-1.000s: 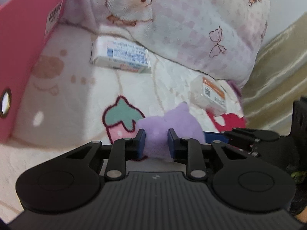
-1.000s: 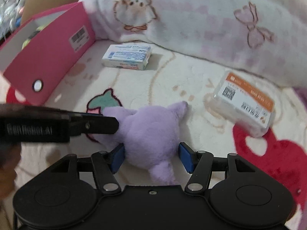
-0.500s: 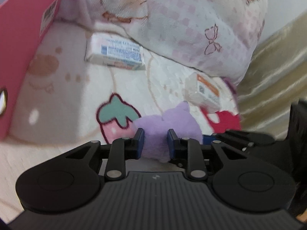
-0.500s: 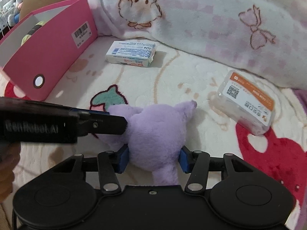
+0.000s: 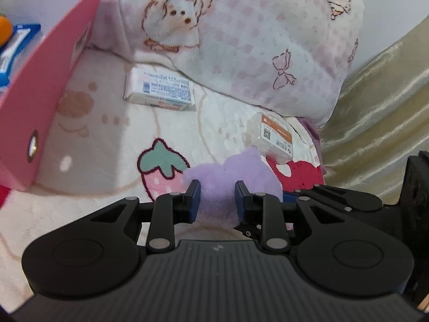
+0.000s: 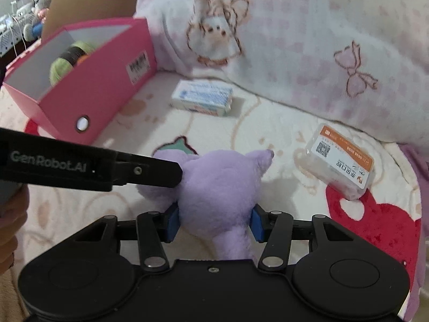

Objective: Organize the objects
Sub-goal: 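Lift the purple plush toy with the left gripper toward the pink box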

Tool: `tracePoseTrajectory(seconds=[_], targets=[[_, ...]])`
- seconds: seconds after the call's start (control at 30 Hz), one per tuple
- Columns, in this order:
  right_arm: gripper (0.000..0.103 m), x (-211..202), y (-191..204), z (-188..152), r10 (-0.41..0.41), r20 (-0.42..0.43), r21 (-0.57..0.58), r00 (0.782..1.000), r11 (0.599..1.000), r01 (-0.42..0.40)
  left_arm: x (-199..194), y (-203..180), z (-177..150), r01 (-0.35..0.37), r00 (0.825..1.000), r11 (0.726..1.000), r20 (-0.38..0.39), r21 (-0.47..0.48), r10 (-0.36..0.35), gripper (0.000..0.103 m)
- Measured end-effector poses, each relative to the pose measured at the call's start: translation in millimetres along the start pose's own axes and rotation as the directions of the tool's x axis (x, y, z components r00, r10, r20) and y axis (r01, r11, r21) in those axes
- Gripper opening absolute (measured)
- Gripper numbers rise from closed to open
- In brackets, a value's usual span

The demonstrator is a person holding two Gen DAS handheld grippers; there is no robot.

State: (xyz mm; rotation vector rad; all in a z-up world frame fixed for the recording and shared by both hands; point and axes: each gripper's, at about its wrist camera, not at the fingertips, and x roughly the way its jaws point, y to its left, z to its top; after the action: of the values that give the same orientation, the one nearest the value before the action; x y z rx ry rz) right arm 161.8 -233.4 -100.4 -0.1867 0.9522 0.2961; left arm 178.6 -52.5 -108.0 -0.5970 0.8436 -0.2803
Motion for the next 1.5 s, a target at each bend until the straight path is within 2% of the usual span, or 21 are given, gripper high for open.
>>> tracePoseTrajectory(seconds=[0.23,0.33,0.4,0.5,0.63,0.93,1.1,1.23,1.4,1.5], targets=[[0.057,-25,8,-10,0.025,0.062,0.072,0.998,0.997,-0.029,-26,-12,-4,-0.013,1.0,0.999,0.017,0.041,0.012,0.025],[0.056,-35,24,-11,0.045,0.063,0.06,0.997,0.997,-0.048,-35,-19,-1,-0.091,0.993,0.994,-0.07,0.058,0.095,0.026],[0.055,-42,40,-13,0.037,0.083,0.035,0.996,0.999,-0.04,-49,-27,0,-0.123,0.989,0.987,-0.073,0.105,0.131,0.026],[0.055,-54,51,-15,0.054,0.099,0.053,0.994,0.997,-0.059,-69,-27,-1,-0.14,0.985,0.984,-0.083,0.111,0.149,0.026],[0.055,-70,64,-19,0.081,0.126,0.095,0.989,0.991,-0.093,-97,-23,-8,-0.13,0.989,0.986,-0.064,0.105,0.137,0.027],[0.055,-104,111,-19,0.065,0.187,0.065,0.98,0.995,-0.078,-157,-20,-17,-0.133,0.991,0.987,0.009,0.089,0.133,0.027],[0.055,-127,129,-12,0.072,0.215,0.045,0.974,0.995,-0.084,-191,-33,-25,-0.169,0.984,0.972,0.081,0.161,0.158,0.027],[0.055,-143,141,-7,0.07,0.242,0.042,0.968,0.996,-0.083,-215,-36,-25,-0.169,0.982,0.97,0.116,0.172,0.151,0.027],[0.055,-147,151,1,0.053,0.28,0.028,0.958,0.998,-0.063,-226,-35,-20,-0.182,0.975,0.968,0.159,0.171,0.155,0.028],[0.055,-143,153,8,0.072,0.278,0.025,0.958,0.996,-0.082,-228,-29,-17,-0.187,0.973,0.969,0.168,0.16,0.16,0.028]])
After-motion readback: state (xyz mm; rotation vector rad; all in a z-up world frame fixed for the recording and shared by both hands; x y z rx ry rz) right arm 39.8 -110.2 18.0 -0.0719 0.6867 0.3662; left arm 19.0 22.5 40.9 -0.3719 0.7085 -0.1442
